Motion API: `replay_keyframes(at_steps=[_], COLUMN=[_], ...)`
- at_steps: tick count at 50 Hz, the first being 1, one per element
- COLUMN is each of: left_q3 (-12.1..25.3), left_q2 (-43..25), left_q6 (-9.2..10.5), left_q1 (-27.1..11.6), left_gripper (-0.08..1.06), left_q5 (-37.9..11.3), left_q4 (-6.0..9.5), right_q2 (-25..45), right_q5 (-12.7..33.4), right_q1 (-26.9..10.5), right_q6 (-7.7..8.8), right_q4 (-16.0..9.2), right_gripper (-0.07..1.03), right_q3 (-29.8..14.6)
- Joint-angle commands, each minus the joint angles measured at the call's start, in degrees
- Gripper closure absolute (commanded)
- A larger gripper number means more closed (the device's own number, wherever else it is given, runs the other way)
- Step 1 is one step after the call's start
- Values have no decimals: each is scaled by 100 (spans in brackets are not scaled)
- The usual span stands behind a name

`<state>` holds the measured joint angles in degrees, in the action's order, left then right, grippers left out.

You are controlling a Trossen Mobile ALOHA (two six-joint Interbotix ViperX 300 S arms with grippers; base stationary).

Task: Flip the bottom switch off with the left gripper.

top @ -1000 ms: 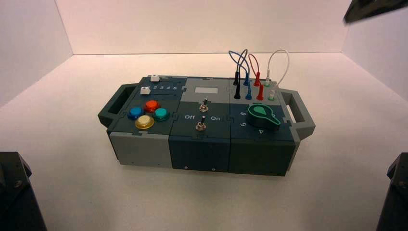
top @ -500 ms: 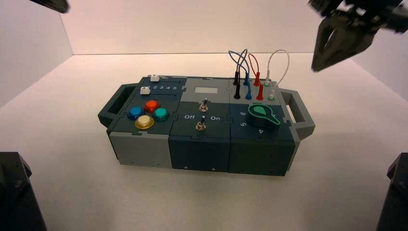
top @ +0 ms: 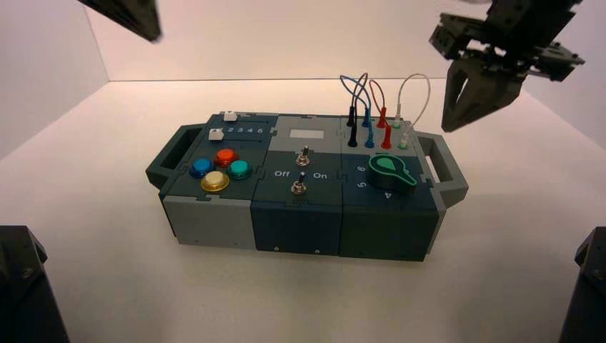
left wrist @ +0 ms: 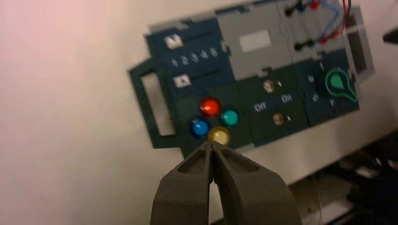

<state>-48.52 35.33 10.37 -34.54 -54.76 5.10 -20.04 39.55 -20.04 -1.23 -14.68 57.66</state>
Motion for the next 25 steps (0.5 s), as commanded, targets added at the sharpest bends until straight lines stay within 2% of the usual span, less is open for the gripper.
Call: replay_keyframes(at_steps=[1,8,25], left_q3=[229,237,193], left_q2=[-237,-457,-677], left_q6=[26,35,158], left_q1=[-176,-343,-501], left_gripper=[101,101,101], left_q5=[88,185,246], left_q4=[123,246,343], right_q2=[158,360,791], right_q5=[-211,-404,-914], right_q1=[-35,-26,-26], right_q6=[0,0,0], right_q4=[-44,-62,-79], right_gripper=[99,99,99], right_q3=[-18,26,70])
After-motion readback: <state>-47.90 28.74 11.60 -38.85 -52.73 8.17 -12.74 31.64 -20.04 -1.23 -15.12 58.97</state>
